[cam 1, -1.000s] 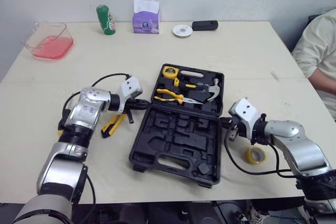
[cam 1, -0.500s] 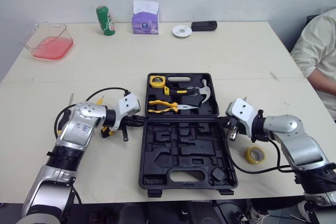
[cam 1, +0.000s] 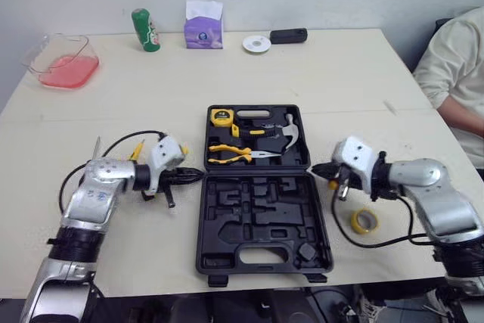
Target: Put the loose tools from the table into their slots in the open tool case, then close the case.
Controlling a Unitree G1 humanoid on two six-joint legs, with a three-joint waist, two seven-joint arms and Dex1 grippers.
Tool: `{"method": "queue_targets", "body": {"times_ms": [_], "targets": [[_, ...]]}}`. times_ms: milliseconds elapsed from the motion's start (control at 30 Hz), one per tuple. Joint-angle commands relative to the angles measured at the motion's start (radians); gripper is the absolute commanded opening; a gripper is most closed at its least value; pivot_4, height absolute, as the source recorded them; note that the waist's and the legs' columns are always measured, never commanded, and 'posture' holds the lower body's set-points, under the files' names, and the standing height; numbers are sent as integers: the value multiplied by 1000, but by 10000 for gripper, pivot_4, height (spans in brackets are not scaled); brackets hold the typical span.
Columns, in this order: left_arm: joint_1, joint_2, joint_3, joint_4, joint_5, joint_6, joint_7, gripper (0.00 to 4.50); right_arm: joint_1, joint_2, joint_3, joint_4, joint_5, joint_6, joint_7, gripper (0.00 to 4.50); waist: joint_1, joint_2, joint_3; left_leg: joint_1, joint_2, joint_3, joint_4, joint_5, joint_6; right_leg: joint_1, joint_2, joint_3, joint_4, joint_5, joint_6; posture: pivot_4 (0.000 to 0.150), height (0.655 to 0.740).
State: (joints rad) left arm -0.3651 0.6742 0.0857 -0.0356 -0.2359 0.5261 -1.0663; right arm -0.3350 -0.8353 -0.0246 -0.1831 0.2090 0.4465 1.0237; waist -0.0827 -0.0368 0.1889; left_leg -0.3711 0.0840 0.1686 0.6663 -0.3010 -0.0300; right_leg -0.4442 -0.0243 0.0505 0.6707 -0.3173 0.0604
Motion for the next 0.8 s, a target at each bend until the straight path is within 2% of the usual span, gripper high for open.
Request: {"method": "queue_targets", "body": {"times_ms": [33, 167, 200, 267, 333, 400, 467, 500, 533, 700, 767, 800], "targets": [[133, 81, 257, -148, -169, 140, -8, 74, 101, -94, -198, -66, 105, 47, 66, 537, 0, 0, 0, 0, 0, -1, 0, 0, 0, 1, 0, 0, -1, 0, 0, 1500, 7244], [301, 135, 493, -229, -316, 271, -18, 74, 196, -152, -365, -55, 203, 125, 102, 537, 0, -1, 0, 0, 0, -2, -1, 0, 1, 2, -2, -1, -3, 0, 0, 1500, 7244], [352, 145, 578, -232, -352, 303, -28, 3136, 224, -167, -415, -36, 216, 136, 117, 3282, -1, -1, 0, 2, 0, -3, 0, 0, 1, 4, -2, -1, -3, 0, 1, 1500, 7244], [443, 170, 745, -154, -366, 315, -35, 9872, 277, -196, -508, 28, 227, 143, 143, 10113, -2, -1, 0, 2, 0, -4, -1, 0, 2, 5, -2, -2, -5, 0, 1, 1500, 7244], [508, 192, 840, -54, -345, 275, -23, 19011, 314, -217, -557, 88, 222, 126, 154, 20279, -1, -1, 0, 2, -2, -5, -2, -1, 2, 6, -2, -4, -8, 0, 0, 1500, 7244], [554, 205, 894, 4, -342, 253, -16, 27601, 337, -237, -579, 154, 195, 84, 155, 29539, -2, -1, 0, 2, -2, -5, -2, -1, 3, 6, -2, -5, -9, 0, -1, 1500, 7244], [596, 218, 919, 53, -320, 205, -16, 37348, 352, -254, -591, 208, 175, 46, 157, 40735, -3, -1, 0, 3, -2, -6, -2, -6, 9, 7, -3, -6, -11, -1, -1, 1500, 7244], [619, 233, 928, 100, -293, 163, -15, 41433, 354, -263, -597, 237, 173, 36, 161, 44662, -3, -1, 0, 3, -1, -5, -2, -6, 9, 7, -3, -6, -11, -1, -1, 1500, 7244], [638, 252, 940, 157, -263, 115, -6, 44739, 352, -274, -602, 271, 169, 24, 163, 45000, -3, -1, 0, 3, -1, -6, -2, -6, 10, 7, -4, -6, -11, -1, -1, 1500, 7244], [656, 311, 932, 345, -164, -55, 79, 44739, 320, -316, -590, 403, 142, -42, 150, 45000, -3, -1, 0, 2, 0, -5, -3, -8, 10, 6, -5, -6, -12, -2, -4, 1500, 7244], [658, 314, 914, 355, -159, -84, 79, 44739, 313, -319, -577, 417, 137, -57, 148, 45000, -4, -1, 0, 2, 0, -5, -4, -8, 10, 6, -6, -6, -13, -9, -17, 1500, 7244], [645, 309, 906, 353, -172, -72, 85, 44739, 311, -316, -571, 414, 138, -59, 147, 45000, -4, -1, 0, 2, 0, -5, -4, -8, 11, 6, -6, -6, -13, -9, -17, 1500, 7244]]}}
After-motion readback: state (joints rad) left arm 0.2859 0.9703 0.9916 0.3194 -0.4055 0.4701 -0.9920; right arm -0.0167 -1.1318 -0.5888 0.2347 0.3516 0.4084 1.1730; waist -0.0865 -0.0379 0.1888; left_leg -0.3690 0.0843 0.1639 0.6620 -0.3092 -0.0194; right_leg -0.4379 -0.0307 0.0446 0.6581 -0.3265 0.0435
